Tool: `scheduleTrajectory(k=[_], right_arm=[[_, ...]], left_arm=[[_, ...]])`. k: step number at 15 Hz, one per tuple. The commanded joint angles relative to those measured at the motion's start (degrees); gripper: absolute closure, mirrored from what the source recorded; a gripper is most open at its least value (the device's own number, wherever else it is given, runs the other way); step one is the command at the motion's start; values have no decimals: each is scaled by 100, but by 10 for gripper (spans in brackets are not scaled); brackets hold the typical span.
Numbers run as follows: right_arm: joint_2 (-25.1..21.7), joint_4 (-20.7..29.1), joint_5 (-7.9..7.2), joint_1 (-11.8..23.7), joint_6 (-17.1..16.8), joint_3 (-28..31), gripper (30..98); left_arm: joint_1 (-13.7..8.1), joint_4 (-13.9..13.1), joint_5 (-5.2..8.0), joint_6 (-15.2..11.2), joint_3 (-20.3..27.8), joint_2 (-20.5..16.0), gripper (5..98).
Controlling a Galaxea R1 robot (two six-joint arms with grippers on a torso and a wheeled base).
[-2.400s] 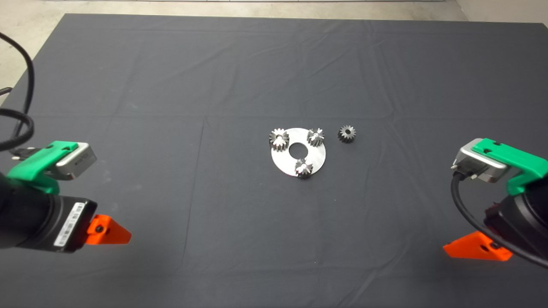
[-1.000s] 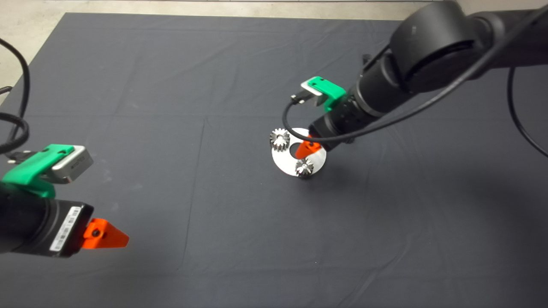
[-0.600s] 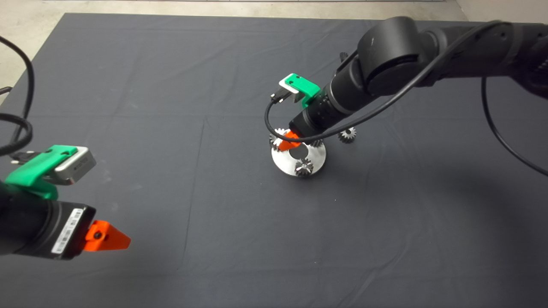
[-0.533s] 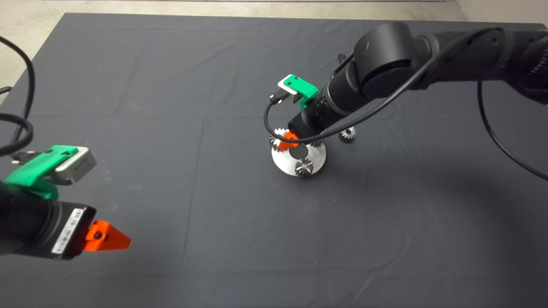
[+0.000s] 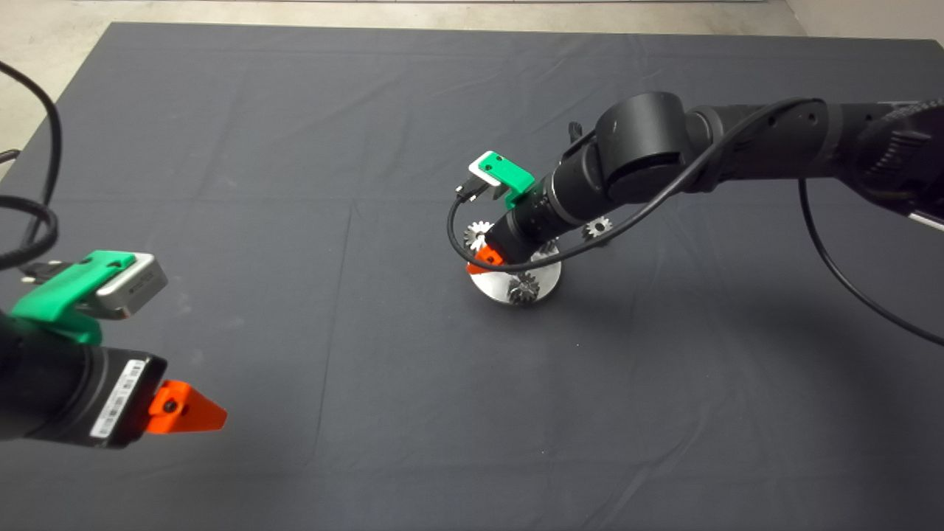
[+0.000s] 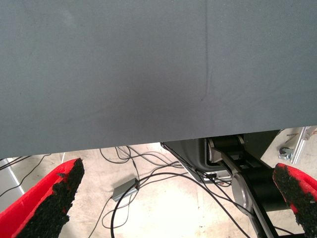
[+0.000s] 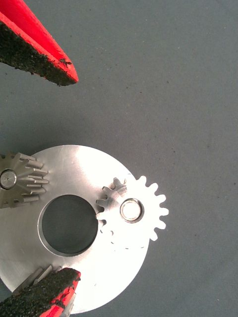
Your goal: Remove an incorrectly installed larger gear and replace it with the correct smaller gear
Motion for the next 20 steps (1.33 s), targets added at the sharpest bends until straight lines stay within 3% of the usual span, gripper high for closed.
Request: scheduleTrajectory(k=[1, 6, 14, 20], right_arm=[[32, -386, 42, 27, -3, -77, 308], [120, -1007, 33, -175, -3, -85, 309], [456, -1051, 40, -228, -10, -720, 308], [542, -1059, 42, -333, -9, -885, 308]], left_arm=[[-72, -74, -3, -7, 103, -18, 55], [-72, -74, -3, -3, 112, -18, 55], [-72, -74, -3, 2, 112, -26, 55], [-72, -80, -11, 11, 112, 9, 55]])
